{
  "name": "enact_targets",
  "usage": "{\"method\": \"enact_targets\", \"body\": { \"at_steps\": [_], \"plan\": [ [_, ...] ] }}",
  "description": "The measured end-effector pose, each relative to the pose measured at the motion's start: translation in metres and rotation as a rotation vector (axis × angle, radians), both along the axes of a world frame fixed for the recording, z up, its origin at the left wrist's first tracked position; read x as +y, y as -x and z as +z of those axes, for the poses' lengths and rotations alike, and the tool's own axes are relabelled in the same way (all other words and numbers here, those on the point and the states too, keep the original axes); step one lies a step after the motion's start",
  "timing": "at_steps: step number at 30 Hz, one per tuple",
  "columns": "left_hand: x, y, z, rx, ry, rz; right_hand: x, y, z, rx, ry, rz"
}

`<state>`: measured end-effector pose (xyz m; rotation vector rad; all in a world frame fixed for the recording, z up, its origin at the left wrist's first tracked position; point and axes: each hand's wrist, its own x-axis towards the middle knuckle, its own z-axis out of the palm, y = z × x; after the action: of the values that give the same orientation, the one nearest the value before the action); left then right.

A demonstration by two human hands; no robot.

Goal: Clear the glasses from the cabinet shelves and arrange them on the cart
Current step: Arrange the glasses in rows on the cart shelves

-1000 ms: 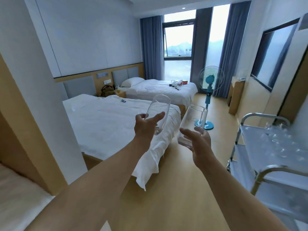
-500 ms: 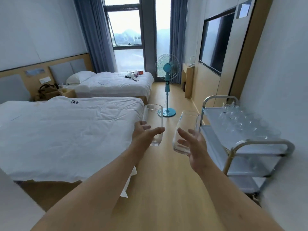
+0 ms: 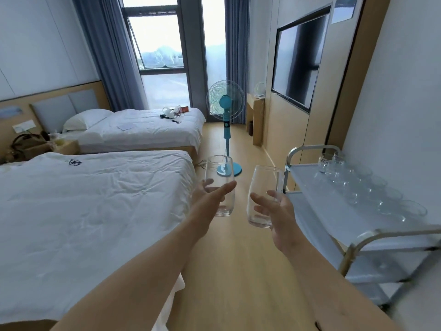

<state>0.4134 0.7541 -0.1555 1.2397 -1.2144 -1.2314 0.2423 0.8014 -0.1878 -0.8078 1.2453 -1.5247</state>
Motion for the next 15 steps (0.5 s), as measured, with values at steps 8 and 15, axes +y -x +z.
{"method": "enact_targets", "body": {
  "at_steps": [8, 15],
  "plan": [
    [-0.135, 0.009, -0.008, -0.014, -0.037, -0.04, -0.133, 0.007, -0.009, 0.002, -0.02, -0.003],
    [-0.257, 0.009, -0.041, -0.056, -0.094, -0.132, -0.23, 0.005, -0.04, -0.005, -0.105, -0.126]
  ]
}}
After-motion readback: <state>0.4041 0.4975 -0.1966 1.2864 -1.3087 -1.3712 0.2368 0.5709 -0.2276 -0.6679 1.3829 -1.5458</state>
